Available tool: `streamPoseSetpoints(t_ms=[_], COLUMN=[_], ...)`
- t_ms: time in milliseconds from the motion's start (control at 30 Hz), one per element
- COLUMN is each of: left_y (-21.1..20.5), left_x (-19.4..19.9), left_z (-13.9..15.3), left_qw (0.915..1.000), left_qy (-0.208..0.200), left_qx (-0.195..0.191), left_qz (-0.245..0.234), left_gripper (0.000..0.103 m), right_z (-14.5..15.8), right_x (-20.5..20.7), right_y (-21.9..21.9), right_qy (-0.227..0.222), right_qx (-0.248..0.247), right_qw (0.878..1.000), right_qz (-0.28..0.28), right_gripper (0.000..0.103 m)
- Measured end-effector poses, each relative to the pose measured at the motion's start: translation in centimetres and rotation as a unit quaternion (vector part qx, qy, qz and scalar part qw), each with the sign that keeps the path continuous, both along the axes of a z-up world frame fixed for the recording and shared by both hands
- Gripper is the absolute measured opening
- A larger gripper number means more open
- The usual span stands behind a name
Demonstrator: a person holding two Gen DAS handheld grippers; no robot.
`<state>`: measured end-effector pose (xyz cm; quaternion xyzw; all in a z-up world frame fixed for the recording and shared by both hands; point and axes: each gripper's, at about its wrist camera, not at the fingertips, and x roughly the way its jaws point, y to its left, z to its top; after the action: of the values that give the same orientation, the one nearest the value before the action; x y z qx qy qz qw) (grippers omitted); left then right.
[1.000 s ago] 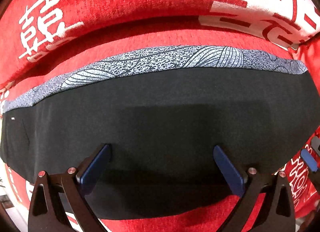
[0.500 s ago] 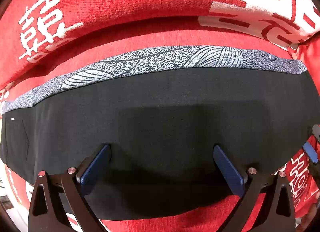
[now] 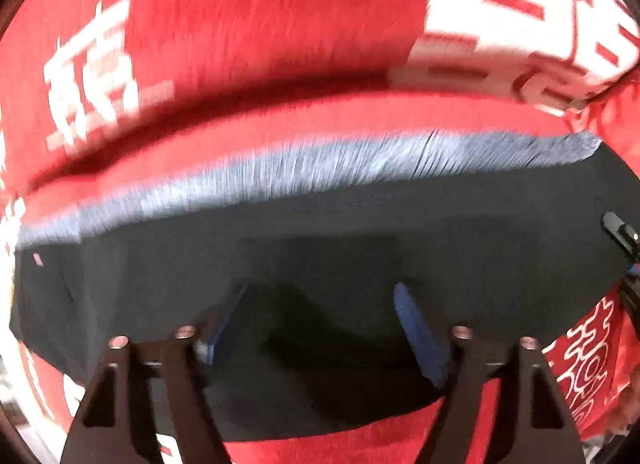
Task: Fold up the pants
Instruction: 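Fold the held pants end over toward the left gripper with the right gripper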
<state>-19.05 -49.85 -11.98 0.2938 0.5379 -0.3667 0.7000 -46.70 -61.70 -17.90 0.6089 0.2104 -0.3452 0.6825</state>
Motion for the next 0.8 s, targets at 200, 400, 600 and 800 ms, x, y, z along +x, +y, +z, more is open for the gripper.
streamPoseSetpoints(t_ms=[200,400,600,800], left_y=[-3.8,-3.5,-0.2,7.9], left_x=[-3.1,-4.0,-0.3,4.6], left_z=[-2.2,-2.9,-0.7,2.5], left_qw=[0.9989,0.9988,0.9941,0.9942], left_qy=[0.022,0.021,0.089,0.058], left_qx=[0.008,-0.024,-0.062,-0.081], left_qz=[-0.042,-0.036,0.004,0.039], left_gripper=[0.075,0.076,0.076,0.077], right_z=[4.3,6.5,10.4,13.5], right_x=[1.8,4.3,7.4,13.6], right_y=[1.1,2.0,4.3,9.3], right_qy=[0.000,0.022,0.050,0.095], right_qx=[-0.062,-0.092,-0.140,-0.205], right_qw=[0.997,0.991,0.979,0.947], right_qz=[0.055,0.090,0.140,0.228], right_gripper=[0.015,0.015,0.015,0.015])
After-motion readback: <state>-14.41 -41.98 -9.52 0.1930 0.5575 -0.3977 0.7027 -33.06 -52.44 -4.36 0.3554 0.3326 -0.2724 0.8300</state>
